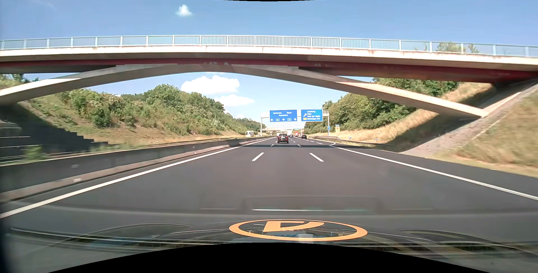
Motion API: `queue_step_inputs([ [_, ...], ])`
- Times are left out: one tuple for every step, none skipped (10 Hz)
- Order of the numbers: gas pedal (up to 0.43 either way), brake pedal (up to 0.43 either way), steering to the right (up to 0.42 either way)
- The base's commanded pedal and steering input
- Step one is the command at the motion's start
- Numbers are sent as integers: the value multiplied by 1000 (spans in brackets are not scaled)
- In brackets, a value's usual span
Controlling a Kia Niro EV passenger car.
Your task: Follow the waypoints while adhering to traffic rules and regulations
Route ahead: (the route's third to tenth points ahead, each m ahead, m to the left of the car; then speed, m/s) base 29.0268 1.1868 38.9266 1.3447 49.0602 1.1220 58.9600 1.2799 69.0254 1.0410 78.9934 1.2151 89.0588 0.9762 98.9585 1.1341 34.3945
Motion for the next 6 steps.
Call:
queue_step_inputs([
  [331,0,-2],
  [339,0,-2],
  [339,0,-2],
  [339,0,-2],
  [339,0,-2],
  [339,0,-2],
])
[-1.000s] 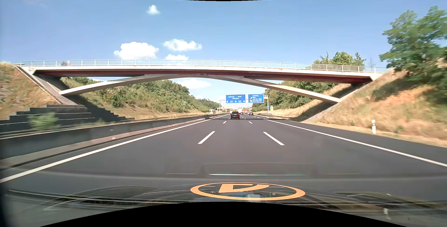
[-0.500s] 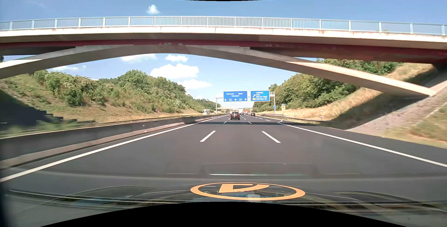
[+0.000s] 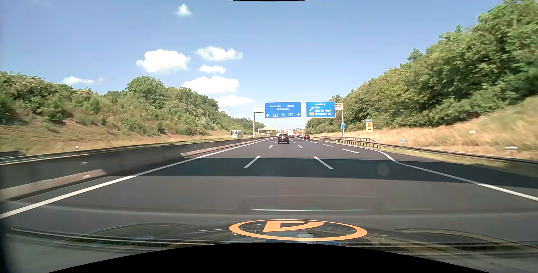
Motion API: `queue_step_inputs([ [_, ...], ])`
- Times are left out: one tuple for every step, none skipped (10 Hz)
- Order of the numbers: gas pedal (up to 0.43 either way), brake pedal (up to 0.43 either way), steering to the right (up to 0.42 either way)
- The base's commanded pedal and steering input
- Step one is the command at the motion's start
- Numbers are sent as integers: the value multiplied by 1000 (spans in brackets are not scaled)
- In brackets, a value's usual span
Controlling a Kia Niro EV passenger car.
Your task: Follow the waypoints while adhering to traffic rules and regulations
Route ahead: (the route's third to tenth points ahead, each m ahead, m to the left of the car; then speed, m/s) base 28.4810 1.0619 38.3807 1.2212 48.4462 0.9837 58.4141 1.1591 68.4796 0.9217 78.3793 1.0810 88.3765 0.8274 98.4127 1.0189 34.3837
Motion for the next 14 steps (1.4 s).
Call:
queue_step_inputs([
  [339,0,-2],
  [339,0,-2],
  [339,0,-2],
  [339,0,-2],
  [339,0,-2],
  [339,0,-2],
  [339,0,-2],
  [350,0,-2],
  [350,0,-1],
  [350,0,-1],
  [350,0,-2],
  [350,0,-2],
  [350,0,-1],
  [358,0,-2],
])
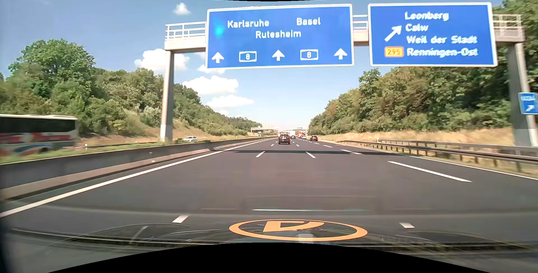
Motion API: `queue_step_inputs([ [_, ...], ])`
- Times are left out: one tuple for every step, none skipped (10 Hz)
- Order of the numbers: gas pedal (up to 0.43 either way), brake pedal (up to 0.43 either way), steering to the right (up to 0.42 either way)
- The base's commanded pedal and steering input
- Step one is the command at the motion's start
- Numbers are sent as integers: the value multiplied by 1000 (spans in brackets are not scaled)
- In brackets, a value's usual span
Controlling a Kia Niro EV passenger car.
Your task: Follow the waypoints while adhering to traffic rules and regulations
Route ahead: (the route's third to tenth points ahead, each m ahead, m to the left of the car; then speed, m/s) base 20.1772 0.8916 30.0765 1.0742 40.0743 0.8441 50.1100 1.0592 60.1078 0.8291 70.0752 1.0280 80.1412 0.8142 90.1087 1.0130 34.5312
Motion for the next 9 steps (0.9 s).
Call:
queue_step_inputs([
  [358,0,-1],
  [358,0,-1],
  [358,0,-1],
  [358,0,-1],
  [358,0,-1],
  [358,0,-1],
  [358,0,-1],
  [358,0,-1],
  [358,0,-1],
])
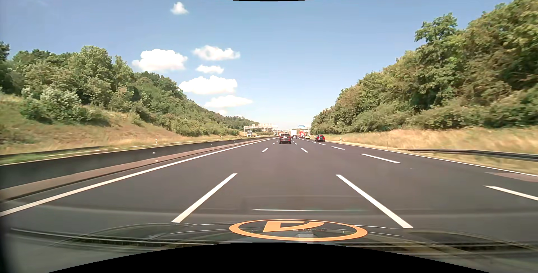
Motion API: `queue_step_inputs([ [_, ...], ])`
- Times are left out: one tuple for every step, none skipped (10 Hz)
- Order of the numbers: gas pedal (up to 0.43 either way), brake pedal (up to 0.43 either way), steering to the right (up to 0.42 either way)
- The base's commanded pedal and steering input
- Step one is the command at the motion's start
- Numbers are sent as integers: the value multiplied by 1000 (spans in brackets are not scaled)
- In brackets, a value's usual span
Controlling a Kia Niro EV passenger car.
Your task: Follow the waypoints while adhering to traffic rules and regulations
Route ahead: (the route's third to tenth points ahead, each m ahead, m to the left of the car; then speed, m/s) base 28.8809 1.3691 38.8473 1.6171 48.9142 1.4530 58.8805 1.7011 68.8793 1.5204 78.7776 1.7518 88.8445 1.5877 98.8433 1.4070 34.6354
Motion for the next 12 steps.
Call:
queue_step_inputs([
  [358,0,-1],
  [358,0,-1],
  [358,0,-1],
  [350,0,-1],
  [350,0,0],
  [350,0,-1],
  [350,0,-1],
  [350,0,0],
  [350,0,0],
  [350,0,0],
  [339,0,-1],
  [339,0,-1],
])
